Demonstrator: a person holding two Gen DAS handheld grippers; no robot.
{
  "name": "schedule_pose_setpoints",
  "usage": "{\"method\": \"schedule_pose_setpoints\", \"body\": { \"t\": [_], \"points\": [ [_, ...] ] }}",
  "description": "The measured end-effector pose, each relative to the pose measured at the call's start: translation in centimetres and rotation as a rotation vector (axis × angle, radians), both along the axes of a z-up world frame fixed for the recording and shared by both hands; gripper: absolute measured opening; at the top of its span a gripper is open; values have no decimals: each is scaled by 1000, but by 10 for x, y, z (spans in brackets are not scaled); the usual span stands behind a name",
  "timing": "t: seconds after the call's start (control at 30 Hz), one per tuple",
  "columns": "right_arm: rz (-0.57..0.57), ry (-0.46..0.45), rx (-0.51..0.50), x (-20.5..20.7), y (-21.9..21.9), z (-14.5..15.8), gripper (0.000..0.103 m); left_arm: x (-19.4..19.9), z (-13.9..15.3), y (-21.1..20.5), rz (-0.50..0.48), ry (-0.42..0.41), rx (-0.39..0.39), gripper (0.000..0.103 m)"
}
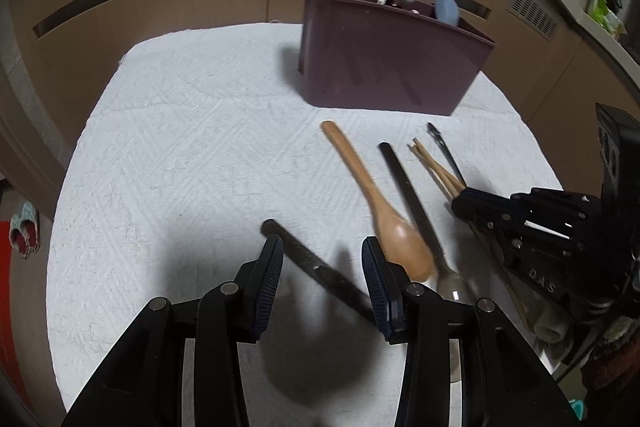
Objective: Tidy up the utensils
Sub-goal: 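Grasp the pair of wooden chopsticks with the right tool, then grasp the wooden spoon by its handle with the left tool while the right tool holds the chopsticks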
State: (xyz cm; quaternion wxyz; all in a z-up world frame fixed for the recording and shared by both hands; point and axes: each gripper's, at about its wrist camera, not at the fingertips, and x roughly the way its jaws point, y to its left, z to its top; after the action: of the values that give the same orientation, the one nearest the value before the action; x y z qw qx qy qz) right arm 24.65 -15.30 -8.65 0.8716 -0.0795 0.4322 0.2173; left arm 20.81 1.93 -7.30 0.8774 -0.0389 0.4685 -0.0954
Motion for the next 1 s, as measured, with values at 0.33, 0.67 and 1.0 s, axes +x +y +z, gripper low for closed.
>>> {"method": "schedule_pose_setpoints", "body": {
  "t": [0.33, 0.67, 1.0],
  "points": [
    [-125, -20, 54, -2, -57, 4, 7, 0, 1, -33, -69, 1, -5, 42],
    [-174, -56, 128, -11, -73, 4, 9, -6, -16, -66, -112, -65, 125, 42],
    [-181, -53, 141, -11, -76, 2, 13, 3, -12, -14, -4, -71, 120, 42]
  ]
}}
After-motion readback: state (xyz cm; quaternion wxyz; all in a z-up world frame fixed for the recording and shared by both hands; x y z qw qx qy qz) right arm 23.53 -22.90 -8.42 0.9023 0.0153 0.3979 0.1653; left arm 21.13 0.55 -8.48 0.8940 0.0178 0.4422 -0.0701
